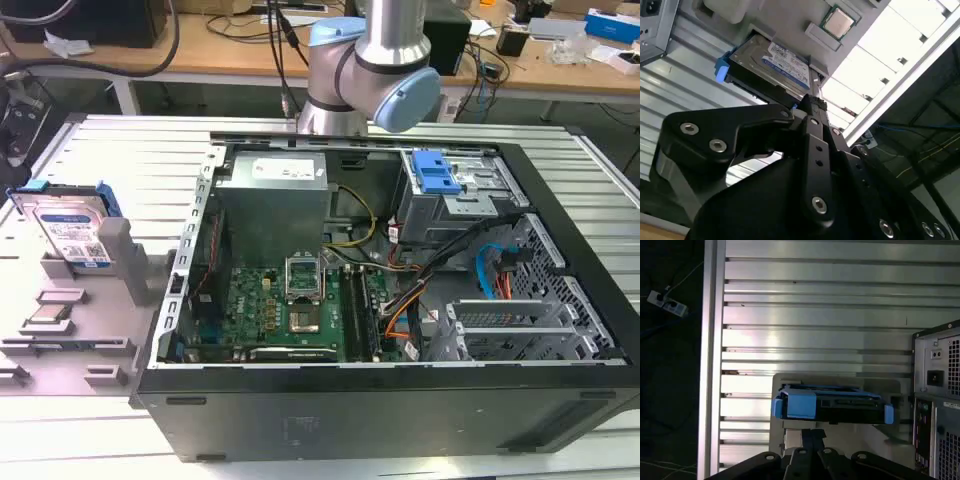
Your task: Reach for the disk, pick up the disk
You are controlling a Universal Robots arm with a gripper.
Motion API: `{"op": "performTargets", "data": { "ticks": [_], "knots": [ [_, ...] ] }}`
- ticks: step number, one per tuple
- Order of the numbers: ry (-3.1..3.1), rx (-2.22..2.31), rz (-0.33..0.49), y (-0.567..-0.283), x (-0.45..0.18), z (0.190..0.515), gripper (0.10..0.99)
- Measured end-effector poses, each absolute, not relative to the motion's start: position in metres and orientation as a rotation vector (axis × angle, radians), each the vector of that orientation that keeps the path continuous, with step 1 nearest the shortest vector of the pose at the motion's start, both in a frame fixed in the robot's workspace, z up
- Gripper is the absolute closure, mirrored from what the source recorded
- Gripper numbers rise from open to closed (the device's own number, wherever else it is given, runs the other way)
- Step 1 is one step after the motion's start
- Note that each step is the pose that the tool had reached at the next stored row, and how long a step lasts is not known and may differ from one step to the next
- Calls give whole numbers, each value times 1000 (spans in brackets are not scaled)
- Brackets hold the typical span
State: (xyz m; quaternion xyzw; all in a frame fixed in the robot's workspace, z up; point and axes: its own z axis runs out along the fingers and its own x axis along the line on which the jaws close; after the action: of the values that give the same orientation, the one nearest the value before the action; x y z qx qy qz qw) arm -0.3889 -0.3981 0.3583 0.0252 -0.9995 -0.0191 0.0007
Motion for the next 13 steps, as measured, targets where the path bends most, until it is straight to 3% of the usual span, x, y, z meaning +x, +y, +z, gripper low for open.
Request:
{"op": "performTargets", "data": {
  "ticks": [13],
  "knots": [
    [-3092, 511, -59, -398, -389, 358, 980]
  ]
}}
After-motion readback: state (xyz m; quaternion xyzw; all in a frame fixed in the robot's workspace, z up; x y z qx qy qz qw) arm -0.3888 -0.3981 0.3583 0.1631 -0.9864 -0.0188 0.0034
